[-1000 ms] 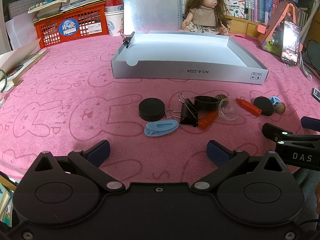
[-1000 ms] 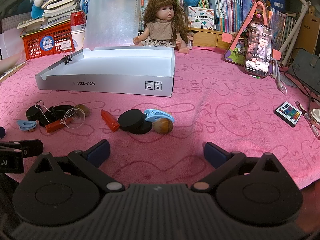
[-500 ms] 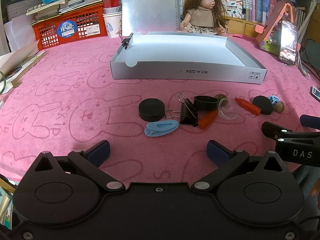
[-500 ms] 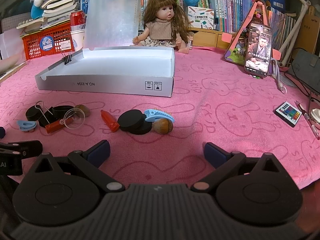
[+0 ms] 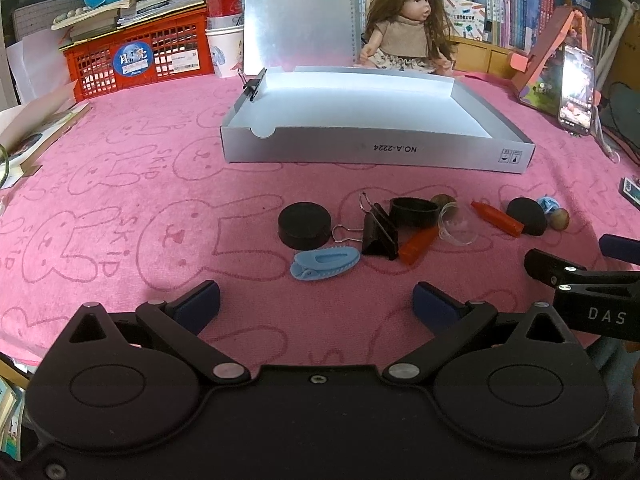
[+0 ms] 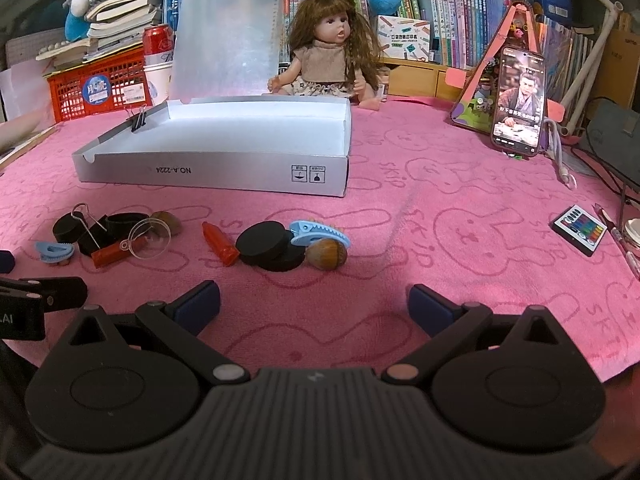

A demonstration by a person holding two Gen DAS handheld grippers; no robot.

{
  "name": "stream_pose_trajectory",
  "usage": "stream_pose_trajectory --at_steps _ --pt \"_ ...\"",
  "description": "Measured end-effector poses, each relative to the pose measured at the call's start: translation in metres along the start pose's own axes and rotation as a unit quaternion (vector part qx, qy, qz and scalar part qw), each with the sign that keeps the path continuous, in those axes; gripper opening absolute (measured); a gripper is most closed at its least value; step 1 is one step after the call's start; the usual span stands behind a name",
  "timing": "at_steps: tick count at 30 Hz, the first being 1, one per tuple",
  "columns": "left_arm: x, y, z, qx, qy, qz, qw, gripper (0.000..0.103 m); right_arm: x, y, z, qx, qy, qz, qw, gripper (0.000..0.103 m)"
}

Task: Organize rigid objects
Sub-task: 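Grasp the light-blue hair clip with the left tool while the right tool grasps the brown wooden ball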

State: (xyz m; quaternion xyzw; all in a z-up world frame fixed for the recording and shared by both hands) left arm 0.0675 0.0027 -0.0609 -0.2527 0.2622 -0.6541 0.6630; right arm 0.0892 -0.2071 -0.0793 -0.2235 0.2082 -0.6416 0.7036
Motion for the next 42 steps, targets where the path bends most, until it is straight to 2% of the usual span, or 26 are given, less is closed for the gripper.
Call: stream_pose_trajectory --at_steps 3,4,8,11,12,17,19,24,26,32,36,37,39,41,42 --pt "-0.003 -0.004 0.001 0.012 0.003 -0.002 0.9999 0.086 0.0 -0.001 0.0 0.008 0.004 -0.001 1.0 0.102" --pt "-0.004 -0.005 0.001 0.014 0.003 -0.003 0.9999 0.082 0.0 -0.002 0.001 0.013 0.005 0.002 1.0 0.098" --pt "-0.008 -0.01 0.004 0.021 -0.005 -0.014 0.9997 0.066 0.003 -0.007 0.006 0.034 0.015 0.008 0.999 0.093" --pt "-0.009 -0.015 0.006 0.032 -0.017 -0.023 0.9991 0.057 0.007 -0.009 0.01 0.042 0.014 0.007 0.999 0.087" --pt "-0.009 -0.017 0.008 0.036 -0.02 -0.025 0.9988 0.056 0.008 -0.009 0.011 0.044 0.012 0.006 0.999 0.085" --pt "-0.008 -0.017 0.011 0.044 -0.025 -0.032 0.9982 0.05 0.013 -0.007 0.013 0.047 0.014 0.001 0.999 0.056" --pt "-0.006 -0.016 0.01 0.043 -0.025 -0.034 0.9982 0.049 0.013 -0.005 0.014 0.046 0.013 0.0 0.999 0.05" --pt "-0.001 -0.012 0.008 0.043 -0.025 -0.038 0.9981 0.049 0.013 -0.001 0.015 0.046 0.009 0.001 0.999 0.045" --pt "0.001 -0.01 0.007 0.041 -0.027 -0.038 0.9981 0.048 0.012 0.001 0.017 0.048 0.004 0.002 0.999 0.037" --pt "0.0 -0.006 0.008 0.048 -0.034 -0.028 0.9978 0.036 0.01 0.005 0.019 0.053 0.003 -0.001 0.999 0.036" --pt "0.0 -0.006 0.009 0.055 -0.033 -0.029 0.9975 0.036 0.011 0.005 0.019 0.053 0.006 0.0 0.999 0.036" --pt "0.001 -0.006 0.009 0.056 -0.031 -0.028 0.9975 0.036 0.012 0.005 0.019 0.054 0.006 -0.003 0.999 0.039" --pt "0.002 -0.006 0.009 0.059 -0.028 -0.026 0.9975 0.036 0.013 0.006 0.019 0.053 0.006 -0.011 0.999 0.04" --pt "0.002 -0.006 0.008 0.063 -0.027 -0.024 0.9974 0.036 0.015 0.008 0.018 0.049 0.014 -0.015 0.999 0.052" --pt "0.003 -0.006 0.008 0.064 -0.027 -0.023 0.9973 0.036 0.015 0.009 0.016 0.047 0.018 -0.014 0.999 0.052"
Point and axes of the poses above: each gripper's, at about its wrist camera, not at the fingertips, and y roughly the way its jaws point, x to its right, z to its top, the point moved 9 cm from there along y, roughly the way its jaws point, and after that the axes turned 2 degrees about z, right-handed, at the moved point
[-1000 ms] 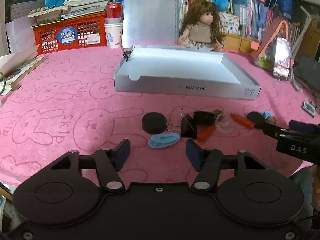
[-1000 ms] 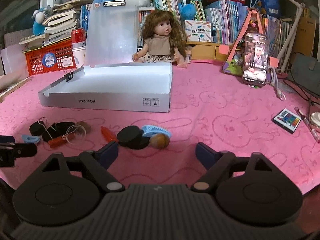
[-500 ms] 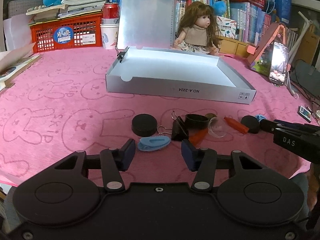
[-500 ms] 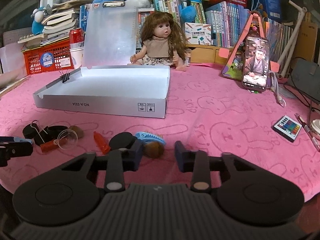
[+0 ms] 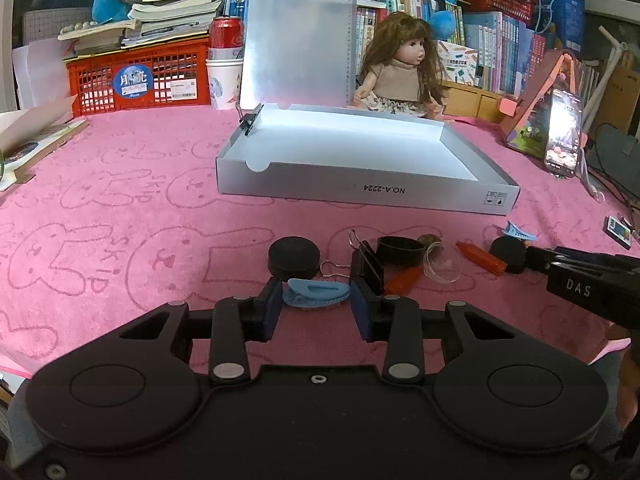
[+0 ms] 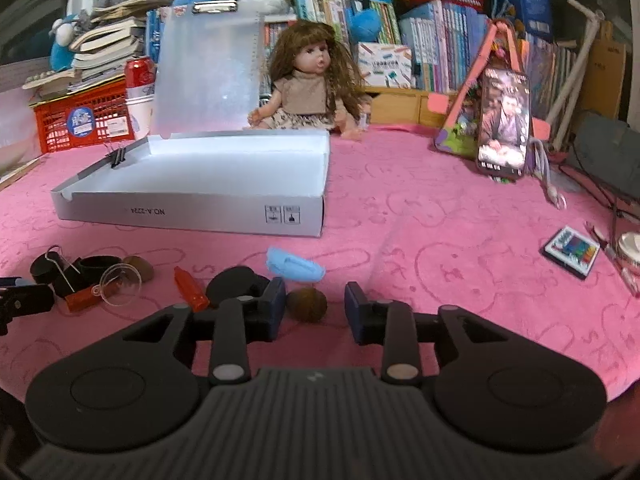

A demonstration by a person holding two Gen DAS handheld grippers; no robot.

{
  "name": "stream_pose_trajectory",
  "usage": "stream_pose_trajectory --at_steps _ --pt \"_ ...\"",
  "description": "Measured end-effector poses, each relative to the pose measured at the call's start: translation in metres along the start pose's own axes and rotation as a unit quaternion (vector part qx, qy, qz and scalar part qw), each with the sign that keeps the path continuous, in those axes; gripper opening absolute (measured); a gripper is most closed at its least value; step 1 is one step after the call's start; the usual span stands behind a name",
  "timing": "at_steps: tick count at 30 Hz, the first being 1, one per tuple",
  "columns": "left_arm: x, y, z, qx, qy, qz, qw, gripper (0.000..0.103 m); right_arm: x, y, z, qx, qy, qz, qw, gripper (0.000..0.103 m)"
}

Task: Organize rigid objects
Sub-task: 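Grasp the light-blue hair clip with the left tool while the right tool grasps the brown wooden ball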

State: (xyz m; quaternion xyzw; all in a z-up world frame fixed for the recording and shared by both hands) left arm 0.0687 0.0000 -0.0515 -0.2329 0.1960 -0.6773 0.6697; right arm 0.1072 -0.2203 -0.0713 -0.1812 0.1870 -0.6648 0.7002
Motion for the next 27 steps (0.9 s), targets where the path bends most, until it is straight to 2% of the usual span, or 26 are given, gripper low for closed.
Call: stream_pose_trajectory --at_steps 7,10,12,17,22,27 --pt "0.002 0.001 -0.001 0.011 0.006 0.01 0.9999 0.037 -0.005 -0.001 -0.004 0.024 -0.019 -0.012 0.999 0.052" --pt "0.002 0.002 -0.002 0.014 0.01 0.013 0.9998 0.035 -0.004 -0.002 -0.004 0.028 -0.021 -0.009 0.999 0.042" --pt "0.002 0.002 -0.002 0.018 0.012 0.016 0.9996 0.029 -0.006 -0.002 -0.005 0.032 -0.024 -0.006 0.999 0.038" --pt "0.0 0.0 -0.001 0.021 0.009 0.015 0.9996 0.029 -0.01 -0.004 -0.006 0.038 -0.027 -0.003 0.999 0.027" --pt "0.001 -0.01 0.005 0.04 0.021 0.018 0.9988 0.029 -0.012 -0.006 -0.006 0.04 -0.022 0.0 0.999 0.026" --pt "0.002 -0.017 0.014 0.045 0.017 0.005 0.9988 0.029 -0.013 -0.014 -0.001 0.052 -0.023 0.008 0.998 0.026"
Point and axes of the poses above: each gripper's, at about its wrist camera, not at the fingertips, and y roughly the way its jaws point, x to its right, z to its top, the point moved 9 cm from there along y, roughly the way its jaws point, and after that the axes turned 2 degrees about z, right-handed, at the moved point
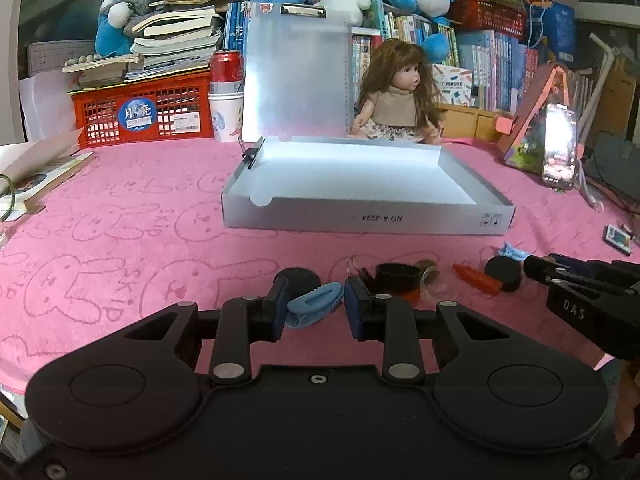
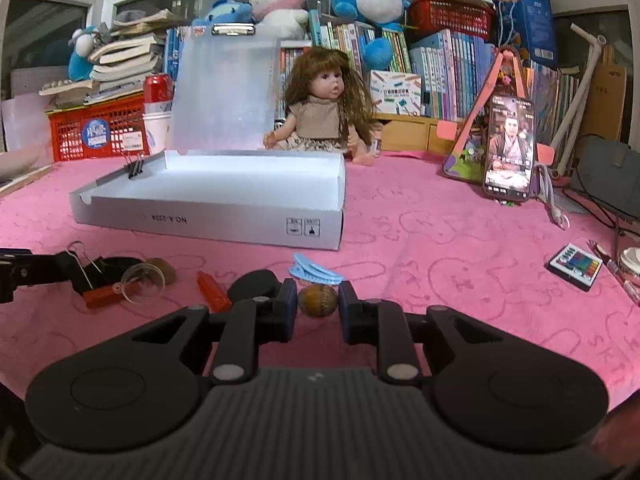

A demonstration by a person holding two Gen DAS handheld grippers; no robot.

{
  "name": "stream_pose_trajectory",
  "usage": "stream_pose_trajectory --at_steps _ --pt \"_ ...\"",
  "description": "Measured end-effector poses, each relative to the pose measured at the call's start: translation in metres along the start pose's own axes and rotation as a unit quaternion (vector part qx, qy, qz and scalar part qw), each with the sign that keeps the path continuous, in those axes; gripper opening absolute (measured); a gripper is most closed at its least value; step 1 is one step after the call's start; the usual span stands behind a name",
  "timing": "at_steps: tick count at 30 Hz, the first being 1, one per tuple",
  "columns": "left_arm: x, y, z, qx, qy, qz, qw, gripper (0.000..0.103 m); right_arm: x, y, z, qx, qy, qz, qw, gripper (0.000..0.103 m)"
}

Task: Organize rigid objects
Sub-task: 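Carry the blue clip and brown ball with both tools into the white box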

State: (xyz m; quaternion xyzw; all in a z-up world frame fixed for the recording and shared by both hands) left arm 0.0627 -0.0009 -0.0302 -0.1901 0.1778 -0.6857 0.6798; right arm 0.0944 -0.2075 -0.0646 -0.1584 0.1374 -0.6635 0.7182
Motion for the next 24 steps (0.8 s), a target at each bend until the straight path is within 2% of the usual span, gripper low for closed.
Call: stream_pose_trajectory --at_steps 8,16,24 --pt "0.002 -0.001 0.023 0.007 0.001 -0.015 0.9999 0.029 -0.004 -0.003 0.014 0.008 0.008 0.013 1.0 0.026" --pt "0.005 0.017 0.055 0.01 0.002 -0.028 0.9996 0.029 -0.014 0.008 0.033 0.009 -0.002 0.031 0.999 0.026" --pt "0.008 0.054 0.087 -0.017 -0.006 -0.051 0.9986 0.029 -0.015 0.037 0.057 -0.012 0.018 0.051 0.998 0.026"
Point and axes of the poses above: each gripper's, at about its wrist camera, not at the fingertips, and y roughly the way its jaws point, x to its right, z to its top, the point moved 9 cm from there along y, roughly the way its jaws point, and after that the axes turned 2 degrees about z, right-handed, at the moved point
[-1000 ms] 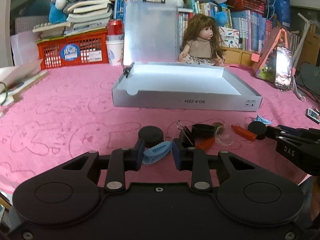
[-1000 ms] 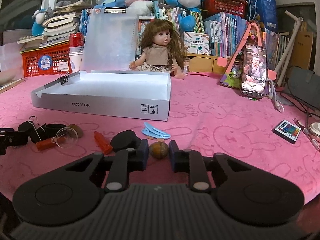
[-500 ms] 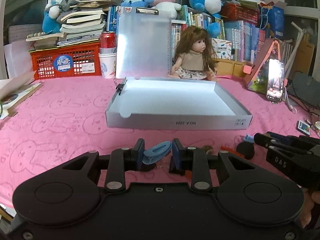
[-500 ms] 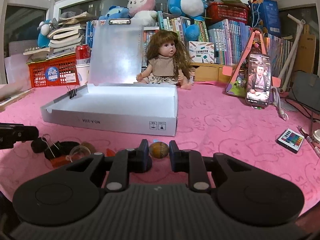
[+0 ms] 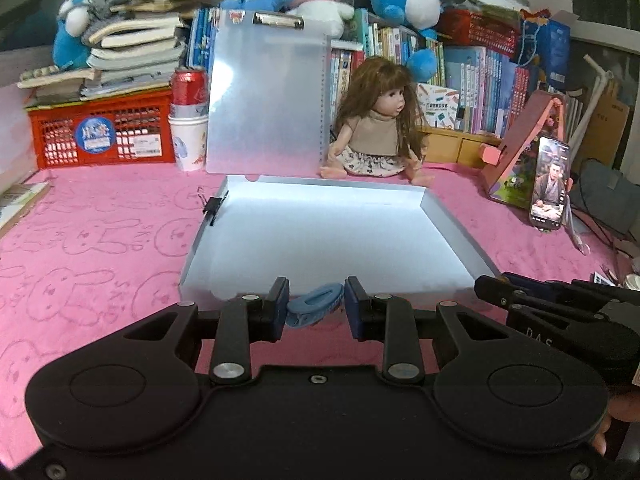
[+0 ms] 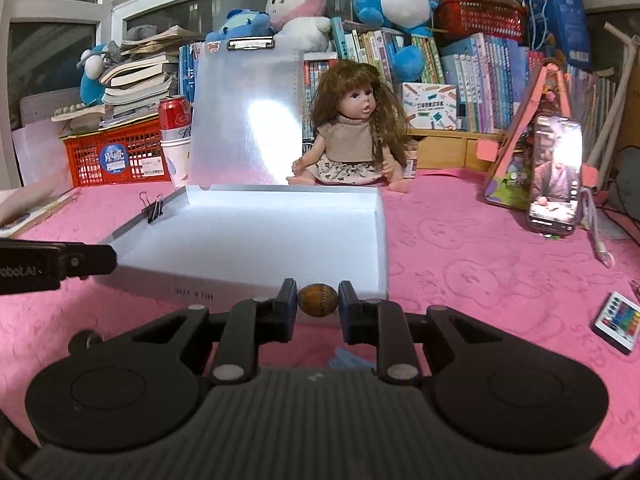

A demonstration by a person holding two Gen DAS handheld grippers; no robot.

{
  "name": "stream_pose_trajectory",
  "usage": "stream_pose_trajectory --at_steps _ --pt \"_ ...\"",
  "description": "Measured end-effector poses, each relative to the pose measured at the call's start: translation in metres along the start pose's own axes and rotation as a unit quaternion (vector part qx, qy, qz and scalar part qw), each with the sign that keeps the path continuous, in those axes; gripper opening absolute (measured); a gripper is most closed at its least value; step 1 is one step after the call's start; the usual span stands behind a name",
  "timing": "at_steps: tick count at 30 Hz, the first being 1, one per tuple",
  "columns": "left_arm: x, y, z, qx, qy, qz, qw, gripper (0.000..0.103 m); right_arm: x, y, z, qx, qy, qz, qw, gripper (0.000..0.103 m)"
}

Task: Organize rigid objects
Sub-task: 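Carry the blue clip and brown ball with both tools into the white box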

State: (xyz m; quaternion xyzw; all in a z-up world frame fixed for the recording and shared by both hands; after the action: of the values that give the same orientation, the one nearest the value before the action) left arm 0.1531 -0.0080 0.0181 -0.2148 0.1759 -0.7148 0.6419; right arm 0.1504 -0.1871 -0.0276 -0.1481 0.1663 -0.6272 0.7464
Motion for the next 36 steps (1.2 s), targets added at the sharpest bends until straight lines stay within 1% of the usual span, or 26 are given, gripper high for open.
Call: stream_pose_trajectory --at_steps 6,10,14,21,25,29,36 --pt "-0.013 0.043 0.028 -0.035 -0.016 -0.003 0.9993 0.029 0.001 0.029 0.024 -0.024 -0.001 0.008 1.0 0.026" --pt "-0.02 0.073 0.044 -0.054 -0.025 -0.003 0.9982 0.029 0.007 0.055 0.037 -0.056 0.016 0.013 0.998 0.026" --pt "-0.025 0.1 0.052 -0.075 -0.033 0.001 0.9966 0.029 0.01 0.082 0.045 -0.086 0.029 0.019 0.996 0.026" --pt "-0.027 0.144 0.052 -0.12 -0.038 0.001 0.992 0.029 0.011 0.119 0.048 -0.131 0.043 0.028 0.99 0.026" --pt "-0.027 0.165 0.049 -0.142 -0.034 0.006 0.9893 0.029 0.01 0.136 0.047 -0.154 0.038 0.031 0.987 0.026" --pt "-0.025 0.176 0.045 -0.15 -0.033 0.008 0.9881 0.029 0.011 0.149 0.047 -0.167 0.046 0.03 0.984 0.026" --pt "-0.021 0.183 0.04 -0.153 -0.017 0.011 0.988 0.029 0.01 0.162 0.04 -0.185 0.051 0.031 0.981 0.026"
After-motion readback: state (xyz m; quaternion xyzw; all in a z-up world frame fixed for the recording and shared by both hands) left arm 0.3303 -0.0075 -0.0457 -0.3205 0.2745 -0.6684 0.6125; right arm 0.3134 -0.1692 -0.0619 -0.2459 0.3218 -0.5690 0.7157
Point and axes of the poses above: each gripper's, at about its wrist camera, not at the fingertips, and y roughly the way its jaws point, x to its right, z to its top, the point moved 9 cm from there along y, roughly the way its jaws point, and after that the axes turned 2 degrees about z, right-handed, at the moved point
